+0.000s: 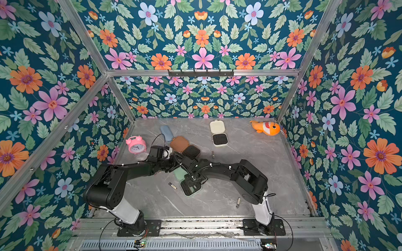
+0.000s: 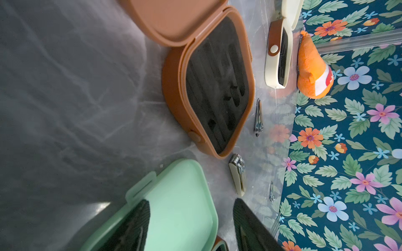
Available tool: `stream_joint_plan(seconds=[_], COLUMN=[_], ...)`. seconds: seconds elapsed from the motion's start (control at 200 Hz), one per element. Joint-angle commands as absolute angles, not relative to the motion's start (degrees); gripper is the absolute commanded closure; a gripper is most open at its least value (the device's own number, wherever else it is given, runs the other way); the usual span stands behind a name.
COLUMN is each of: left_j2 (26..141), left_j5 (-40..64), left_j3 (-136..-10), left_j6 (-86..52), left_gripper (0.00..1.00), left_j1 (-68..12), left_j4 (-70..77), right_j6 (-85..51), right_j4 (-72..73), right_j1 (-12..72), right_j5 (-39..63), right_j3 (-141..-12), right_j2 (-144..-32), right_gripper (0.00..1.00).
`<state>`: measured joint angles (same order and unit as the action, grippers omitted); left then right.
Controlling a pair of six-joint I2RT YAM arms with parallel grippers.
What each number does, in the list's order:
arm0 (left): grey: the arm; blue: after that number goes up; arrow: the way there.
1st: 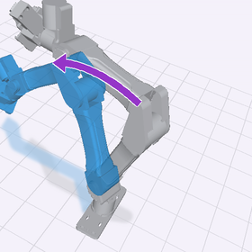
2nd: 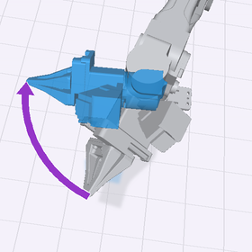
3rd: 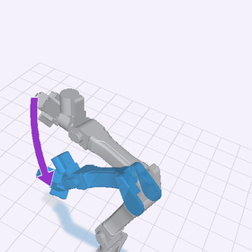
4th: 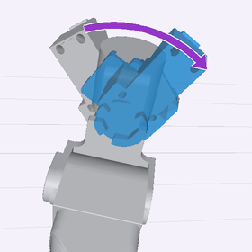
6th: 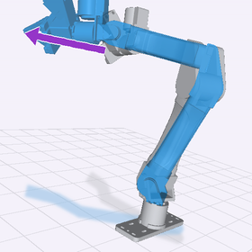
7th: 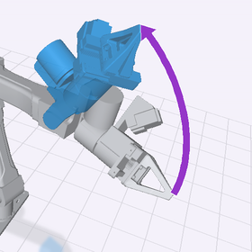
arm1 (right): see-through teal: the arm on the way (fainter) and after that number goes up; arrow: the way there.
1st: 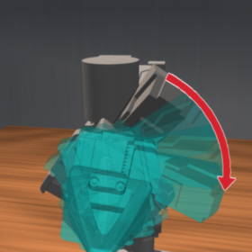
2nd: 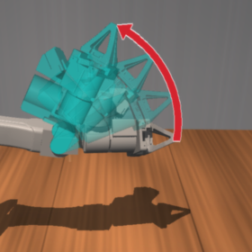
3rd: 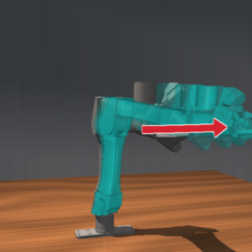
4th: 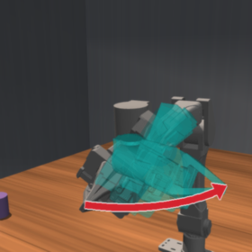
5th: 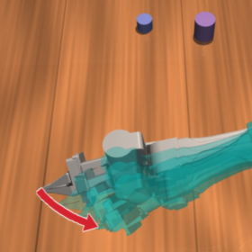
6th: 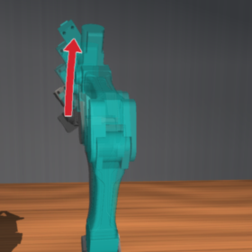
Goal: Organize nail clipper sets
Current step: Place the nail clipper in the storage box, then adjust the nail clipper at the center of the board.
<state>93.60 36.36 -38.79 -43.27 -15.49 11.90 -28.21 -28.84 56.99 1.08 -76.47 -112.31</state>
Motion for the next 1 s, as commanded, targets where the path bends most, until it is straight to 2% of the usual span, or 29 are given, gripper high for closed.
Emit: stream_joint_plan(seconds=[0.0,0.095,0.325,0.475,0.585,0.735,0.995], left_j2=[92.7,91.7,90.1,89.0,88.6,89.2,90.4], left_j5=[35.6,35.3,34.4,33.0,32.6,33.0,33.9], left_j3=[-39.8,-40.6,-41.9,-43.1,-43.4,-43.6,-43.4], left_j6=[-42.1,-41.8,-40.7,-39.2,-39.2,-39.8,-40.2], left_gripper=[0.36,0.36,0.36,0.36,0.36,0.36,0.36], left_j1=[-15.5,-15.4,-15.5,-16.4,-17.1,-18.0,-18.4], left_j4=[10.2,9.0,6.8,4.5,4.5,5.7,7.2], right_j6=[-29.3,-29.7,-32.2,-40.9,-47.9,-51.4,-51.0], right_j4=[-29.9,-30.4,-34.0,-39.2,-41.0,-38.8,-40.0], right_j1=[57.0,56.9,55.2,50.8,45.7,35.6,18.8], right_j5=[0.0,-1.3,-6.3,-11.3,-13.3,-11.2,-9.0], right_j3=[-76.8,-77.4,-76.1,-69.6,-60.8,-48.4,-37.9], right_j2=[-111.1,-109.3,-105.0,-99.4,-91.6,-80.5,-65.8], right_gripper=[0.76,0.65,0.64,0.36,0.23,0.18,0.11])
